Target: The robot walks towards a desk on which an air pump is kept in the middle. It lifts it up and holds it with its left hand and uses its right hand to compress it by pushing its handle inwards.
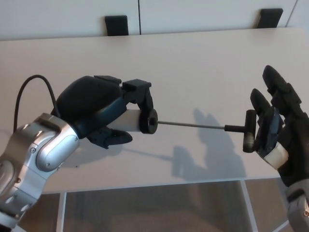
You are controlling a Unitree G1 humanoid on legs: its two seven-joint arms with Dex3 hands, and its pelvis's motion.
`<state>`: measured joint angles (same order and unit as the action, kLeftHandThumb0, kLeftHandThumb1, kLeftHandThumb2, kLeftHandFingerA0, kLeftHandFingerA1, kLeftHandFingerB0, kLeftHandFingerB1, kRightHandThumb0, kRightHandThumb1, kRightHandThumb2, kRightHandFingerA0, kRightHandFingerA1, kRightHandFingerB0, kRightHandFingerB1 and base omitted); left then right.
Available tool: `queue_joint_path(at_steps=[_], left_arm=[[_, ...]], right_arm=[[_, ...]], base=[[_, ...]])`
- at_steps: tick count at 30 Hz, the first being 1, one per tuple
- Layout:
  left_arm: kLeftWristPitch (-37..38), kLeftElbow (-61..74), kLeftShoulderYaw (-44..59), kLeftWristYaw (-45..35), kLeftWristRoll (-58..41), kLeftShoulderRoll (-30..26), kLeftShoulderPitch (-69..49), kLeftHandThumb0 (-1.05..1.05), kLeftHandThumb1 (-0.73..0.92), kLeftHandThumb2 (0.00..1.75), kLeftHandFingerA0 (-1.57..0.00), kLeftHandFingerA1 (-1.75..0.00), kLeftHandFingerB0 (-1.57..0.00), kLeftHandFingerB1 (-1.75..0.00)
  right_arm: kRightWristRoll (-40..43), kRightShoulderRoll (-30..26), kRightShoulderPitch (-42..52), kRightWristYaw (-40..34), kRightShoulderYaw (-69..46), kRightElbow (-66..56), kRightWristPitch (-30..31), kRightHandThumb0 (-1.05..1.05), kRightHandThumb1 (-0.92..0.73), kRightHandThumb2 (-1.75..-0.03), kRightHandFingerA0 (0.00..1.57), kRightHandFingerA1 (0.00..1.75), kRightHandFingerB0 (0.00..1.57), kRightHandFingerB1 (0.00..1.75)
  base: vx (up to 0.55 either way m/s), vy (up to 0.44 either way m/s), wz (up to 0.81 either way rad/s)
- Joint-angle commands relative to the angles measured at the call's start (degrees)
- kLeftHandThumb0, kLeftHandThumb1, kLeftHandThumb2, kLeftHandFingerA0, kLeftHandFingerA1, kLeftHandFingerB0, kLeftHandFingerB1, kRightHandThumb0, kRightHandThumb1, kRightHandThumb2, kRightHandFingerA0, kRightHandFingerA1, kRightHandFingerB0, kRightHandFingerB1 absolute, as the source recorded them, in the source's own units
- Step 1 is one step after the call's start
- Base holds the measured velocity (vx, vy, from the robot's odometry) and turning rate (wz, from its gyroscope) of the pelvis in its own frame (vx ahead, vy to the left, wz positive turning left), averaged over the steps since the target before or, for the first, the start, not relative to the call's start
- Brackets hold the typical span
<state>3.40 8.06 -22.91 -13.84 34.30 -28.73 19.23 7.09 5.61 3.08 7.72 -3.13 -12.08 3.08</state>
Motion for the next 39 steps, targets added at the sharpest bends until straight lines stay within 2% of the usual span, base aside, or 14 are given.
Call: queue_joint_path(at_steps=[1,3,6,7,8,9,11,14,24,31,32,33,34,39], left_arm=[[1.14,0.11,1.00,-1.62,-0.83,0.01,-0.38,-0.12,0.85,0.58,-0.65,-1.74,-0.50,-1.41],[1.29,-0.05,1.11,-1.50,-0.66,0.35,-0.24,-0.23,0.68,0.83,-1.00,-1.43,-0.64,-1.16],[1.39,-0.08,1.26,-1.59,-0.56,0.50,-0.26,-0.23,0.68,0.83,-1.00,-1.43,-0.64,-1.16],[1.06,0.20,1.22,-1.80,-0.47,0.67,-0.30,-0.12,0.84,0.58,-0.66,-1.75,-0.52,-1.41],[0.82,0.41,1.21,-1.97,-0.39,0.80,-0.33,-0.12,0.84,0.58,-0.66,-1.75,-0.52,-1.41],[0.36,1.32,1.09,-2.37,-0.39,1.13,-0.54,-0.06,0.83,0.58,-0.75,-1.75,-0.50,-1.44],[-0.06,2.42,0.88,-2.92,-0.21,1.42,-0.81,-0.22,0.62,0.82,-1.00,-1.40,-0.67,-1.09],[-0.17,2.70,0.92,-3.45,0.28,1.48,-0.73,-0.09,0.80,0.58,-0.72,-1.70,-0.57,-1.21],[0.69,0.19,1.81,-3.00,0.73,1.46,0.18,-0.11,0.80,0.59,-0.72,-1.69,-0.69,-1.03],[0.53,0.79,1.49,-3.39,0.95,2.38,0.17,-0.12,0.80,0.55,-0.76,-1.73,-0.51,-1.27],[0.59,0.78,1.53,-3.48,1.00,2.48,0.15,-0.10,0.81,0.53,-0.73,-1.75,-0.47,-1.37],[0.63,0.78,1.53,-3.54,1.02,2.52,0.14,-0.10,0.81,0.53,-0.73,-1.75,-0.47,-1.37],[0.57,0.79,1.51,-3.85,1.10,2.39,0.14,-0.18,0.78,0.56,-0.75,-1.66,-0.62,-1.00],[0.28,0.85,1.76,-4.47,1.24,2.01,-0.08,-0.11,0.79,0.58,-0.70,-1.65,-0.65,-1.06]], right_arm=[[5.48,0.70,0.34,0.55,-1.10,-1.03,2.43,-0.94,-0.86,-1.19,0.00,0.07,0.00,0.05],[7.19,1.00,-0.20,0.41,-1.50,-2.81,3.55,-0.92,-0.84,-1.18,0.00,0.08,0.00,0.08],[7.52,0.90,-0.25,0.35,-1.53,-3.11,3.93,-0.92,-0.84,-1.18,0.00,0.08,0.00,0.08],[7.93,0.97,-0.29,0.31,-1.63,-3.27,4.11,-0.83,-0.92,-0.72,0.00,0.21,0.00,0.17],[8.25,1.00,-0.32,0.27,-1.69,-3.38,4.25,-0.83,-0.92,-0.72,0.00,0.21,0.00,0.17],[8.54,1.10,-0.60,0.13,-1.62,-3.61,4.55,-0.89,-0.82,-1.17,0.00,0.12,0.00,0.11],[8.98,1.05,-0.81,0.12,-1.49,-4.18,5.02,-0.89,-0.82,-1.17,0.00,0.12,0.00,0.11],[9.65,0.69,-0.80,0.29,-1.52,-4.93,5.47,-0.90,-0.81,-1.17,0.01,0.13,0.01,0.11],[12.22,-0.32,-0.80,0.74,-2.04,-7.34,7.36,-0.91,-0.80,-1.16,0.01,0.11,0.01,0.11],[11.48,0.17,-0.65,0.08,-1.10,-6.73,7.17,-0.90,-0.81,-1.17,0.01,0.14,0.01,0.11],[11.45,0.16,-0.63,0.00,-1.02,-6.63,7.10,-0.84,-0.92,-0.72,0.01,0.25,0.00,0.22],[11.40,0.18,-0.63,-0.04,-0.96,-6.55,7.05,-0.84,-0.92,-0.72,0.01,0.25,0.00,0.22],[11.30,0.38,-0.51,-0.26,-0.69,-6.64,7.12,-0.91,-0.81,-1.15,0.07,0.16,0.07,0.12],[11.52,0.32,-0.23,-0.42,-0.45,-7.04,7.29,-0.96,-0.83,-1.16,0.08,0.11,0.08,0.09]], base=[[0.00,0.000,0.00],[0.00,0.000,0.00],[0.00,0.000,0.00],[0.00,0.000,0.00],[0.00,0.000,0.00],[0.00,0.000,0.00],[0.00,0.000,0.00],[0.00,0.000,0.00],[0.00,0.000,0.00],[0.00,0.000,0.00],[0.00,0.000,0.00],[0.00,0.000,0.00],[0.00,0.000,0.00],[0.00,0.000,0.00]])
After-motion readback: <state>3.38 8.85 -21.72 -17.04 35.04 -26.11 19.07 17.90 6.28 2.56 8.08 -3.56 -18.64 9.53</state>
